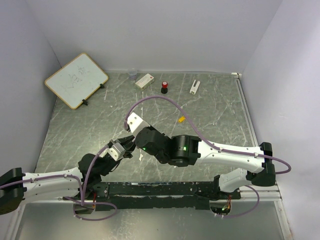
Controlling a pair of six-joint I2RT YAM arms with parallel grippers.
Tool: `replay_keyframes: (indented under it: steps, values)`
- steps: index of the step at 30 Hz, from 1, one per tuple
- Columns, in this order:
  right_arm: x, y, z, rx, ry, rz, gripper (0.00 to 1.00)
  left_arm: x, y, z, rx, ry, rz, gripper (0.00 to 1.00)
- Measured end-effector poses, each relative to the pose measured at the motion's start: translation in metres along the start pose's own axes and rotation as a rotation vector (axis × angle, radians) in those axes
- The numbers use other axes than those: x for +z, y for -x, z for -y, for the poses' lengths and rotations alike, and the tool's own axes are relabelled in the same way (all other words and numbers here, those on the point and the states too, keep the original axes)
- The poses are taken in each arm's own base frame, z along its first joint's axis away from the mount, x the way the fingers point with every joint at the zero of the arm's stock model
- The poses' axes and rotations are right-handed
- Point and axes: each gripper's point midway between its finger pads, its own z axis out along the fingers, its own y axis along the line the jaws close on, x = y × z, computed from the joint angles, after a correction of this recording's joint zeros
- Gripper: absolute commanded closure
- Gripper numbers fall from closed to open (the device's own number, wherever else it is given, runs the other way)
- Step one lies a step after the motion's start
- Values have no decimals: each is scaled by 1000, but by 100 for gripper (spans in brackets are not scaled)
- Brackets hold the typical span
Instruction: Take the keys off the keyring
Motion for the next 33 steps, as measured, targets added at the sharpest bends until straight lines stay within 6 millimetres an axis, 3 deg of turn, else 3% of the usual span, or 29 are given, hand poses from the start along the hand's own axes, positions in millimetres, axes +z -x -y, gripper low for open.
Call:
replay_keyframes:
  steps: [20, 33]
  values:
    - [-1, -1, -3, 31, 2, -4, 100, 0, 11, -22, 17, 106, -1, 93]
    - [3, -12, -12, 83, 21, 13, 100, 1, 16, -23, 32, 106, -5, 93]
